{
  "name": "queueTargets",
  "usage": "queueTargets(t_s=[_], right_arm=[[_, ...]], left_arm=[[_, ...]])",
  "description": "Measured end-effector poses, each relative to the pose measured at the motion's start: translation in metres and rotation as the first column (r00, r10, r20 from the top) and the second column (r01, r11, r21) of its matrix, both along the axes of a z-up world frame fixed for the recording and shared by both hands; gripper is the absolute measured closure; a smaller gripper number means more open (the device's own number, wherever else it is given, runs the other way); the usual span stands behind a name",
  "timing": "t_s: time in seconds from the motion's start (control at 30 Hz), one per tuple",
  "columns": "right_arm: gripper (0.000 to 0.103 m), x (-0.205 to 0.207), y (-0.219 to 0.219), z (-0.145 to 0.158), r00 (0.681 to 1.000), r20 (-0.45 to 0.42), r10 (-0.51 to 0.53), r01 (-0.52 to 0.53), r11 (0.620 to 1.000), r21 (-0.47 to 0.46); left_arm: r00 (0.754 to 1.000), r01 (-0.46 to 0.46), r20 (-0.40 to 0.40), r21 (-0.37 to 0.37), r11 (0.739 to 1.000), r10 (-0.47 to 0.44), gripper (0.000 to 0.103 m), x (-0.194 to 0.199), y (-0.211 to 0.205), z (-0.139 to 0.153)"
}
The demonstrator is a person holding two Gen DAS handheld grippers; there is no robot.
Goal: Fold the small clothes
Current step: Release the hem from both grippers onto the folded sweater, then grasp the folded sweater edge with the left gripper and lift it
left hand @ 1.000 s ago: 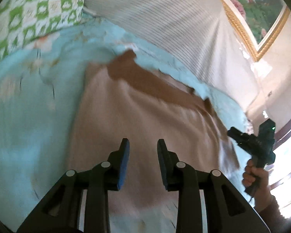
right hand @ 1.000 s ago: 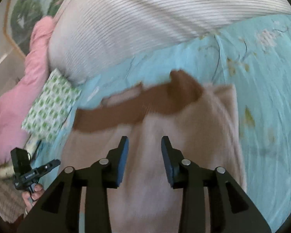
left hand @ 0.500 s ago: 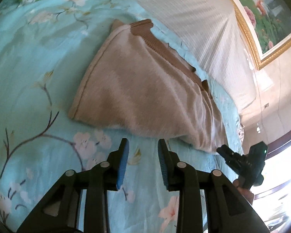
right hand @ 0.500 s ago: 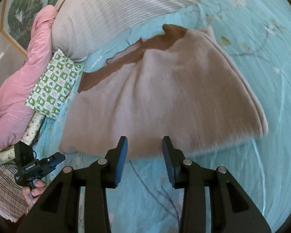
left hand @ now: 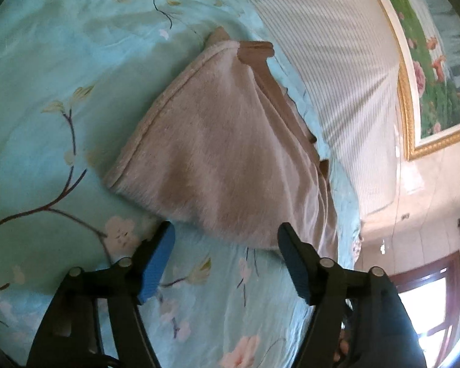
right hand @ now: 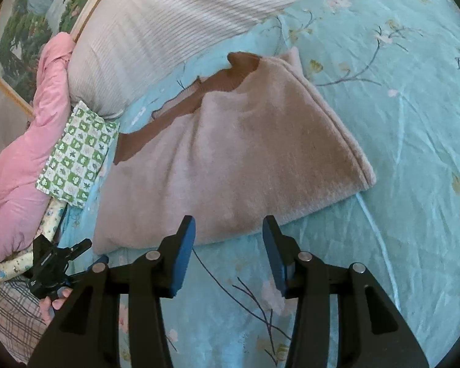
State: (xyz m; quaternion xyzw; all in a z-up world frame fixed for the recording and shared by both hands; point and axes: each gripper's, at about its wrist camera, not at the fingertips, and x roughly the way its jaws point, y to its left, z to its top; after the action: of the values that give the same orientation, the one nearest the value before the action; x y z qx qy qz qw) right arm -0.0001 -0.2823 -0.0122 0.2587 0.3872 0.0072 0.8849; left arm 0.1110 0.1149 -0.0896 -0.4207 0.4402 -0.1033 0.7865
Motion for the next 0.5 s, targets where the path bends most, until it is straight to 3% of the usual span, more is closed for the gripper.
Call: queueTargets(t_s=[0.17, 0.5], right_arm=[[0.056, 0.004, 0.004, 0.004, 1.0, 0.009, 0.014, -0.014, 1.0, 0.003], [0.055, 0.022, 0.012, 0.008, 0.999, 0.027, 0.035, -0.036, 0.999, 0.03]], left_arm=[[0.996, -0.084, 0.012, -0.03, 0.996, 0.084, 0.022, 0.009, -0.001, -0.004], [0.978, -0.204, 0.037, -0.023, 0.979, 0.205, 0.024, 0.035, -0.002, -0.004]])
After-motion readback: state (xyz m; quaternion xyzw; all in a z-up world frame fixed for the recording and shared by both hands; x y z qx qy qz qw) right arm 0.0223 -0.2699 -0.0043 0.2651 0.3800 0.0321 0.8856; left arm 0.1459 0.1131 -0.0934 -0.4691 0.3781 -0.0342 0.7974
